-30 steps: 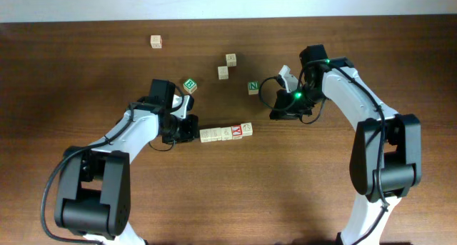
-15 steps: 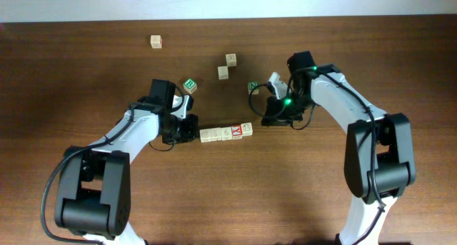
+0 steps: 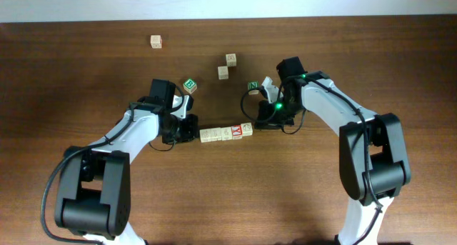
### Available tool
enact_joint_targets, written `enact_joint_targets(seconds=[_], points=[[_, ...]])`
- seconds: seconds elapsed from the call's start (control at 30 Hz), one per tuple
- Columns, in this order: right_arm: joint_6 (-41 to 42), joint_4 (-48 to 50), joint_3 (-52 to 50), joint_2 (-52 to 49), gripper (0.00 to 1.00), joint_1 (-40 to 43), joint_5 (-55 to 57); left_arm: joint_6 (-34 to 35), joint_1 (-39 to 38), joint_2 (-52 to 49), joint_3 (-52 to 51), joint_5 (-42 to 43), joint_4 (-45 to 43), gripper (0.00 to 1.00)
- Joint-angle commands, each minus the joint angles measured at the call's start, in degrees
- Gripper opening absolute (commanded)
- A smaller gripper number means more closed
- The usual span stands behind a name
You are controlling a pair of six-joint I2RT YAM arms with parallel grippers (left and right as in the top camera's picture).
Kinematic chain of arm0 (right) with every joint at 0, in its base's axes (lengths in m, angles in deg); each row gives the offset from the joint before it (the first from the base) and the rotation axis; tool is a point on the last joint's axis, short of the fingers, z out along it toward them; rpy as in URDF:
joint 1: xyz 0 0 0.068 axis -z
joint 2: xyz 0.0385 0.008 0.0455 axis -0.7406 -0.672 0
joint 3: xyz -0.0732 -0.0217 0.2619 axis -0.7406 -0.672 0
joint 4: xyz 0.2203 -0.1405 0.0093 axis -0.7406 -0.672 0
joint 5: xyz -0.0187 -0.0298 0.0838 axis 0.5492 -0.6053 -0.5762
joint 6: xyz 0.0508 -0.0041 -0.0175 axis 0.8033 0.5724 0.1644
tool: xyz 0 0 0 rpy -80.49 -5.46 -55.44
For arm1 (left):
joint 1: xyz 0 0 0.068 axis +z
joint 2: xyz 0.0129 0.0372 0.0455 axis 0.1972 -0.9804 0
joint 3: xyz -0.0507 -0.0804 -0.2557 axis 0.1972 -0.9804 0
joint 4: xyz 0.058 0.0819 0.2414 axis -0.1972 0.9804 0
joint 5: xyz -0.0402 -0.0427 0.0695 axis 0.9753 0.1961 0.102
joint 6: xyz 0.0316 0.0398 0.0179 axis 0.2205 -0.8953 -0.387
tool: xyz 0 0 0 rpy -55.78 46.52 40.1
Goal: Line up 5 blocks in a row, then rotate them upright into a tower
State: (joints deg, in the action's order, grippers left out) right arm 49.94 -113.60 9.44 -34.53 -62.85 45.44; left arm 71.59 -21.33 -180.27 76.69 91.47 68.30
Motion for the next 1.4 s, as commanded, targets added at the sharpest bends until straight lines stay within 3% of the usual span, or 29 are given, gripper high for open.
enact_joint_targets(seconds=[0.0, 1.37], points=[[4.5, 0.5, -0.3, -0.8, 0.05, -0.7, 3.3, 0.8, 0.0, -0.4, -0.4, -0.4, -0.1, 0.0], [8.1, 2.6, -0.6, -2.8, 0.05, -2.6, 2.8, 0.8, 0.0, -0.4, -0.4, -0.4, -0.1, 0.0]])
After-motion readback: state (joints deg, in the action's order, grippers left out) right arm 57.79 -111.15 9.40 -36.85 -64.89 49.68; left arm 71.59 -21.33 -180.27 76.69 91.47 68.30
